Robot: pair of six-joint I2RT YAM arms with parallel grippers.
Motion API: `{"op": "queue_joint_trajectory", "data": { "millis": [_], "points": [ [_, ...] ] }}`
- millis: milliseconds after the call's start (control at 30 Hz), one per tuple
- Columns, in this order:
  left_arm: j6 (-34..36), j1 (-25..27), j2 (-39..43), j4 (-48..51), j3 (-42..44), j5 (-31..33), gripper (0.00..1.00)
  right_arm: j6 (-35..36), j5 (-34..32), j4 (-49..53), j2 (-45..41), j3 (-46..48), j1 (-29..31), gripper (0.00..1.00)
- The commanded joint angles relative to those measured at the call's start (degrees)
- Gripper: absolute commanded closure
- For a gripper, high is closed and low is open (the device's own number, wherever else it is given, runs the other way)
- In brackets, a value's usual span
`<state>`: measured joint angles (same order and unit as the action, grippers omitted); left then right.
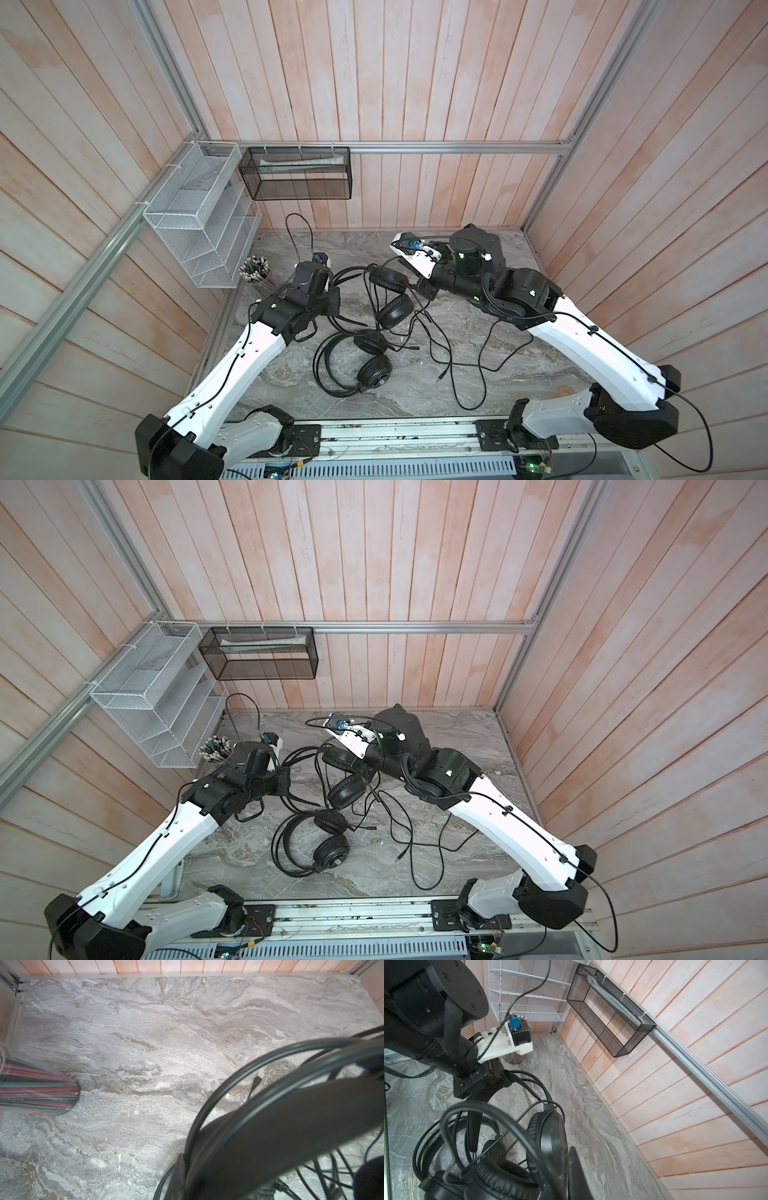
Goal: Wrap the headphones
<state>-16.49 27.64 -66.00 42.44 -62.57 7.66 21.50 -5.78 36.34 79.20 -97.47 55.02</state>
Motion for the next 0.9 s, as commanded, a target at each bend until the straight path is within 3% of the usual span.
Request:
{"op": "queue_joint_trajectory", "data": {
  "millis": [0, 233, 867],
  "points": [
    [-0.6, 1.8, -0.9, -4.1, -1.7, -2.5, 1.00, 1.1, 1.8, -0.7, 2.6, -3.2, -0.2, 1.00],
    [0.1, 5.4, -3.8, -4.5, -1.7, -1.4, 1.00, 2.8, 1.7, -1.0, 6.6, -8.7, -1.2, 1.00],
    [0.8, 6.3, 0.9, -12.6, 3.4, -9.6, 1.00, 1.2, 7.0, -3.6, 10.3, -9.6, -10.9, 1.00]
  ]
}}
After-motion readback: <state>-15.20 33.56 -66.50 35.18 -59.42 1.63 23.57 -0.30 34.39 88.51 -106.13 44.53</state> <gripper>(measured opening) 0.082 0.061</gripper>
